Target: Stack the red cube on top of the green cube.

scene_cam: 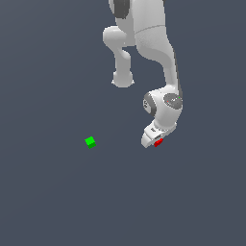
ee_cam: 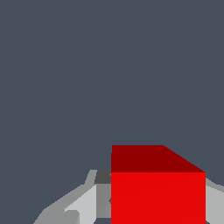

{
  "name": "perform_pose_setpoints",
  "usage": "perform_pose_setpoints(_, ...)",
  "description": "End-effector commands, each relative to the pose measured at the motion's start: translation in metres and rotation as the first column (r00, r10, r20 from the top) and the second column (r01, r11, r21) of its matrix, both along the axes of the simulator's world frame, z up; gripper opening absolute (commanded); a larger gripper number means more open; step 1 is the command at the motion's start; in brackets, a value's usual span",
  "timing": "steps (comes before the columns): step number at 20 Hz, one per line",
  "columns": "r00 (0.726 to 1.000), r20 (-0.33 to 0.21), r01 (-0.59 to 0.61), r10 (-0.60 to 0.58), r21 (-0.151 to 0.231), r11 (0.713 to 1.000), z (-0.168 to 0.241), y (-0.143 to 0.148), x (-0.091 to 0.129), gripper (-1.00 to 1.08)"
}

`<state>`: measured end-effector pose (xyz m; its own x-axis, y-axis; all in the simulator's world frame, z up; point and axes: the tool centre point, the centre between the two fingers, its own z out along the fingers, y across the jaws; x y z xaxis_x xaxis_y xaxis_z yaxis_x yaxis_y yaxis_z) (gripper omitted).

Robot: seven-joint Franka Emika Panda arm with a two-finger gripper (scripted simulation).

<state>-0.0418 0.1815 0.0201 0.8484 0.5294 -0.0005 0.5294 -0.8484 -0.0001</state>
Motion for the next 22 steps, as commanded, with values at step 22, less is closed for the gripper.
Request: perform_pose_setpoints(22, 1.0, 0.0, -0.001, 0.001, 0.0, 1.0, 0.087, 0.0, -0.001, -1.0)
